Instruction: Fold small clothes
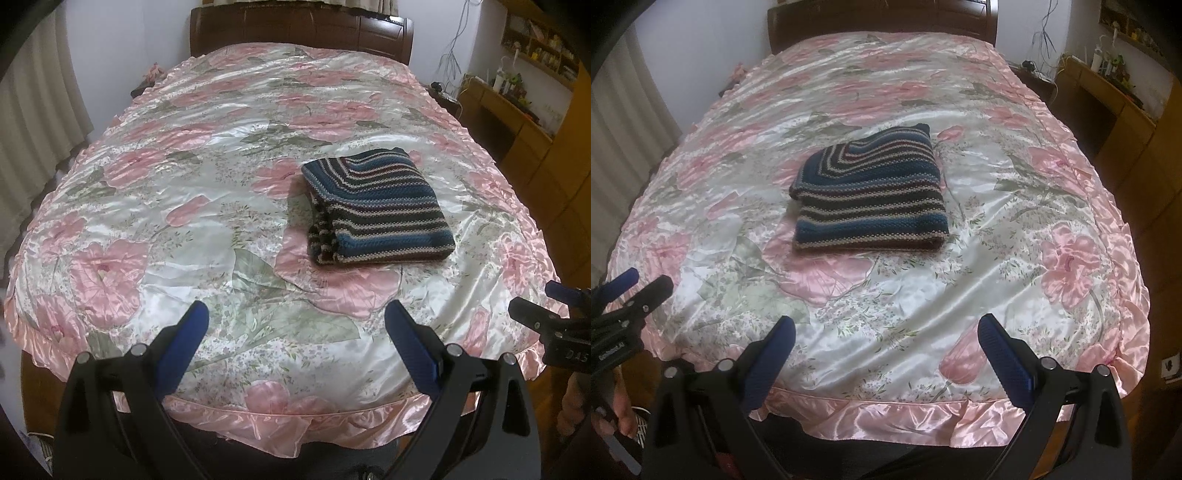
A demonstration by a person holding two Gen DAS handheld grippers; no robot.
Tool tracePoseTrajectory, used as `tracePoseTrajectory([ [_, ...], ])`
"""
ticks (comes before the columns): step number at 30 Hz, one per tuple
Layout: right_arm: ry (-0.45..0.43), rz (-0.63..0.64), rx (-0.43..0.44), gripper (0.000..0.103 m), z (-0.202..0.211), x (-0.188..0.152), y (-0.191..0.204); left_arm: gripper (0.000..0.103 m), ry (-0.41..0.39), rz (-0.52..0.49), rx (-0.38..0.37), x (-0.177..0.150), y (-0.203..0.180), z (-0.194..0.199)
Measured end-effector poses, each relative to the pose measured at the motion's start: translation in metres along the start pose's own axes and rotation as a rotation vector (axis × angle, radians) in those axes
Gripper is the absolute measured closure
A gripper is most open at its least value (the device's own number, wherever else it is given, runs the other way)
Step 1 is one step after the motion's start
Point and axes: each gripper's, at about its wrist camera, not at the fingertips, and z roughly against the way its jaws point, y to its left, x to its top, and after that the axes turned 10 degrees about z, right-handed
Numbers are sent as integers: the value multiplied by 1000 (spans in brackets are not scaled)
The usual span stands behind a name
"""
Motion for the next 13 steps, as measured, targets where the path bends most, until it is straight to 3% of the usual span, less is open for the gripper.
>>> tracePoseTrajectory([
  [13,23,0,-20,4,-9,4,-11,7,20,-6,13,-1,-1,-9],
])
